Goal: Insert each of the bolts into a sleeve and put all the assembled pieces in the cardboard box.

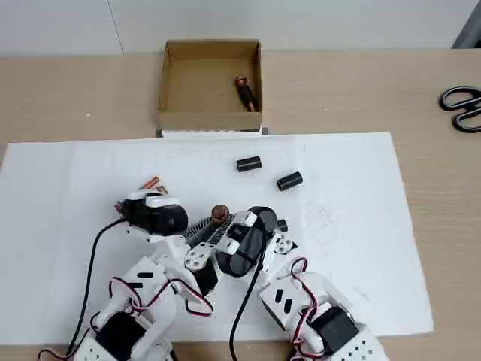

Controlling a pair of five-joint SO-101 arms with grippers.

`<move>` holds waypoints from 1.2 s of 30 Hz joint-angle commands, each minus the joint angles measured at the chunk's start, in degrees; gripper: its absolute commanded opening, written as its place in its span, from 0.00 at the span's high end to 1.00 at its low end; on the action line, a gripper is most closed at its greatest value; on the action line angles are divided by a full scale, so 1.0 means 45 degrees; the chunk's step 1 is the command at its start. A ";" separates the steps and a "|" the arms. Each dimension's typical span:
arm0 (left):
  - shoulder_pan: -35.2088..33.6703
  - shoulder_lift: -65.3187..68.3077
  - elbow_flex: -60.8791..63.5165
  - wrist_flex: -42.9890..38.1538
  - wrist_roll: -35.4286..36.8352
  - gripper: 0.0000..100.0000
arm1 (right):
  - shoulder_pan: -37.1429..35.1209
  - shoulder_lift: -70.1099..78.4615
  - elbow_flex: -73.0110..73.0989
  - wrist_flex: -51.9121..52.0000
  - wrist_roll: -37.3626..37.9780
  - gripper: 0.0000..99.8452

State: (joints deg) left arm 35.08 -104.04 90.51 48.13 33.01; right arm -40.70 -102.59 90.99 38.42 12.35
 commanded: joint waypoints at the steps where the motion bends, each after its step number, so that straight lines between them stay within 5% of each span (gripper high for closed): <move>1: 0.0801 0.0039 0.0674 0.0430 -0.0274 0.99 | 0.0166 -0.0264 -0.1602 -0.0459 0.0059 1.00; 10: 0.0801 0.0039 0.0654 0.0449 -0.0274 0.99 | 0.0166 -0.0264 -0.1602 -0.0459 0.0059 1.00; 18: 0.0801 0.0039 0.0498 0.0508 -0.0274 0.79 | 0.0166 -0.0264 -0.1543 -0.0420 0.0059 1.00; 28: 0.0645 0.0039 -0.0010 0.1446 -0.0879 0.79 | 0.0166 -0.0264 -0.1524 -0.0361 0.0039 1.00; 36: -0.1289 0.0039 -0.0244 0.1719 -0.2618 0.79 | 0.0166 -0.0244 -0.1524 -0.0361 0.0020 1.00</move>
State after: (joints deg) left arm 31.12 -104.04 89.27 53.14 24.31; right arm -40.44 -102.68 90.81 38.33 12.35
